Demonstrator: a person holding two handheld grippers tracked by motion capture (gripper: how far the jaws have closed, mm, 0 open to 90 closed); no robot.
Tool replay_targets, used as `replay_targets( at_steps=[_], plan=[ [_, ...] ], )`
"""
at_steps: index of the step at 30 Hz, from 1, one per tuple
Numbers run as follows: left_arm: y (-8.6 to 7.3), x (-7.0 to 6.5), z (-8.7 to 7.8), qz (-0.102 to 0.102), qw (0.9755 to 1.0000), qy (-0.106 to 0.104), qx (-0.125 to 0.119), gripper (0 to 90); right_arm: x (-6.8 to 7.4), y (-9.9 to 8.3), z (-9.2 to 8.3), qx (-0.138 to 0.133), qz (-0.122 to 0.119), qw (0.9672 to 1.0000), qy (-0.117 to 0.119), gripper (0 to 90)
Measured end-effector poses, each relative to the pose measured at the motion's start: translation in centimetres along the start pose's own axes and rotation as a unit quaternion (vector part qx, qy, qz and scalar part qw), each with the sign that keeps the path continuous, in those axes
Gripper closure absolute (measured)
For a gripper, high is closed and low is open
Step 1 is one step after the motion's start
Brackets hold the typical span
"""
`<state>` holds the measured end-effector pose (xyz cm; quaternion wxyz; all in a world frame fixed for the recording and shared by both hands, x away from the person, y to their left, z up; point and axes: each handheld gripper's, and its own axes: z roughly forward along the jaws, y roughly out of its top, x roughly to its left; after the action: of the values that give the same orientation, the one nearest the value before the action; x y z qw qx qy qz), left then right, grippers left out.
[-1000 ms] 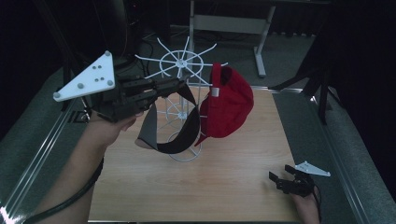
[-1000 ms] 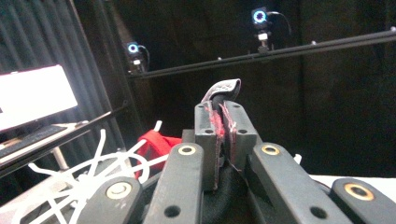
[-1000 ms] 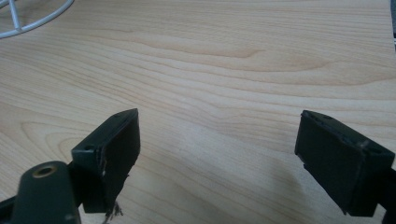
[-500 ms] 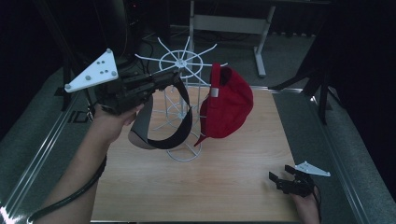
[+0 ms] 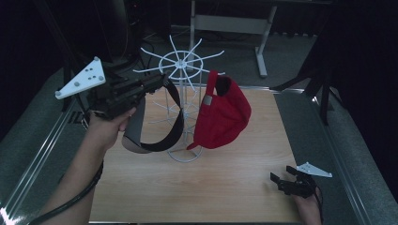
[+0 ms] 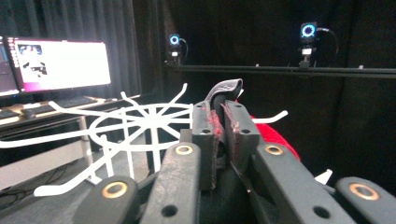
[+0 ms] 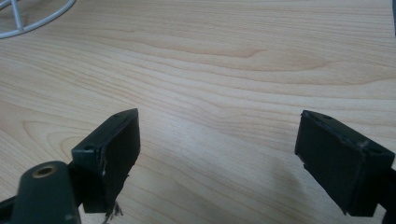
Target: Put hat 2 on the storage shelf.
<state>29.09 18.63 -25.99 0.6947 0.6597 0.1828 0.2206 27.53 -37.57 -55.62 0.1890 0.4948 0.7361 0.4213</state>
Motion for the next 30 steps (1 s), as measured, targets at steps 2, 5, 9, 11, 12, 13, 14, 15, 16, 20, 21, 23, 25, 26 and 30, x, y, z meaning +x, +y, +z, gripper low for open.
replay_targets(
  at_steps=[2, 5, 9, 11, 12, 13, 14, 15, 16, 20, 21, 23, 25, 26, 30],
  plan=[
    [0.2, 0.0, -0.1, 0.003, 1.0, 0.006, 0.005, 77.0, 0.0, 0.0, 0.0, 0.0, -0.001, 1.0, 0.0, 14.0],
    [0.2, 0.0, -0.3, 0.007, 0.9999, 0.009, 0.001, 71.9, 0.0, 0.0, 0.0, 0.0, 0.0, 1.0, 0.0, 14.0],
    [0.1, 0.3, -0.9, -0.008, 0.9999, 0.006, -0.01, 68.1, 0.0, 0.0, -0.1, -0.002, 0.001, 1.0, 0.001, 14.0],
    [-0.1, 0.3, -1.4, -0.005, 0.9999, 0.008, -0.014, 66.0, -0.1, 0.0, 0.0, -0.001, 0.001, 1.0, 0.001, 14.0],
    [-0.1, 0.3, -1.7, -0.005, 0.9998, 0.009, -0.014, 64.1, -0.1, 0.0, 0.0, -0.001, 0.001, 1.0, 0.001, 14.0],
    [-0.2, 0.3, -1.9, -0.006, 0.9998, 0.008, -0.015, 64.1, -0.1, 0.0, 0.0, -0.001, 0.0, 1.0, 0.001, 14.0],
    [-0.2, 0.3, -2.2, -0.004, 0.9998, 0.01, -0.016, 64.1, -0.1, 0.0, 0.0, -0.001, 0.0, 1.0, 0.0, 14.0],
    [-0.2, 0.3, -2.4, -0.006, 0.9998, 0.013, -0.014, 64.1, -0.1, 0.0, 0.0, -0.001, 0.0, 1.0, 0.0, 14.0],
    [-0.3, 0.4, -2.6, -0.006, 0.9999, 0.01, -0.012, 64.0, 0.0, 0.0, 0.0, 0.0, 0.0, 1.0, 0.0, 14.0],
    [-0.6, 0.3, -3.2, 0.004, 0.9999, 0.014, 0.009, 64.1, 0.0, 0.0, 0.0, 0.0, 0.0, 1.0, 0.0, 14.0],
    [-0.7, 0.3, -3.3, 0.004, 0.9998, 0.015, 0.012, 64.1, 0.0, 0.0, 0.0, 0.0, 0.0, 1.0, 0.0, 14.0],
    [-1.0, 0.3, -3.5, 0.007, 0.9996, 0.013, 0.025, 64.1, 0.0, 0.0, 0.0, 0.0, 0.0, 1.0, 0.0, 14.0],
    [-1.4, 0.2, -3.7, 0.013, 0.9992, 0.016, 0.035, 64.0, 0.0, 0.0, 0.0, 0.0, 0.0, 1.0, 0.0, 14.0],
    [-1.6, 0.2, -3.8, 0.011, 0.9992, 0.013, 0.035, 64.0, 0.0, 0.0, 0.0, 0.0, 0.0, 1.0, 0.0, 14.0],
    [-2.1, 0.2, -4.4, 0.016, 0.9992, 0.011, 0.036, 63.9, 0.0, 0.0, 0.0, 0.0, 0.0, 1.0, 0.0, 14.0]
  ],
)
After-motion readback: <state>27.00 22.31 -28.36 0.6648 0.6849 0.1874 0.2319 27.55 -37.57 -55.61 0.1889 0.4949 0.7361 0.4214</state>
